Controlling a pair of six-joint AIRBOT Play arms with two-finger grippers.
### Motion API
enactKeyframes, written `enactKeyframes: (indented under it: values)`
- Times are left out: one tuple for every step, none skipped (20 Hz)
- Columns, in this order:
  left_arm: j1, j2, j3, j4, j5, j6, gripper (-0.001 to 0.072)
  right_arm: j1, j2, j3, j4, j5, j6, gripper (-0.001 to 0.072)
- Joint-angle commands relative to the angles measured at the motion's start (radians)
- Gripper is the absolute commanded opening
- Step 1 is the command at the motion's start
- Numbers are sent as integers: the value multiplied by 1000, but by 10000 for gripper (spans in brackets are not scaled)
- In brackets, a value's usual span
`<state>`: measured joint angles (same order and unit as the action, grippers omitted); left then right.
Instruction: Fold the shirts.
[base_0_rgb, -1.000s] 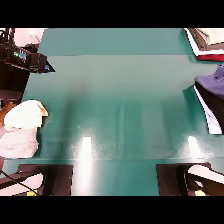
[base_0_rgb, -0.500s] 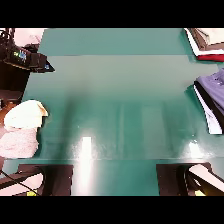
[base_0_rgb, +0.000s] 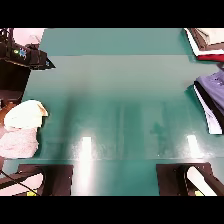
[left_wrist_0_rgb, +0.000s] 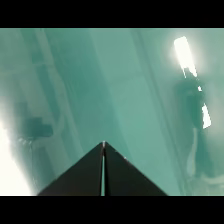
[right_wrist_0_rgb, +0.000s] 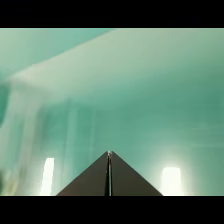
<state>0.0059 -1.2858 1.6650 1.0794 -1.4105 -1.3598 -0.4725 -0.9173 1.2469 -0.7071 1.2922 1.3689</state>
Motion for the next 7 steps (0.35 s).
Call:
enactKeyframes:
  values:
    - [0, 0, 0, 0, 34, -2, 24, 224, 18, 0, -2, -53, -2, 19]
    - [0, 0, 0, -1, 35, -2, 24, 266, 17, 0, -16, -56, -1, 20]
    - [0, 0, 0, -1, 35, -2, 23, 302, 16, 0, -29, -55, -1, 19]
    - [0, 0, 0, -1, 35, -2, 23, 326, 15, 0, -29, -54, -1, 19]
    - [0, 0, 0, -2, 35, -2, 24, 346, 15, 0, -29, -55, -1, 19]
    - [0, 0, 0, -2, 35, -2, 23, 357, 14, 0, -29, -55, -1, 19]
    - [0, 0, 0, -2, 35, -2, 23, 360, 14, 0, -29, -55, -1, 19]
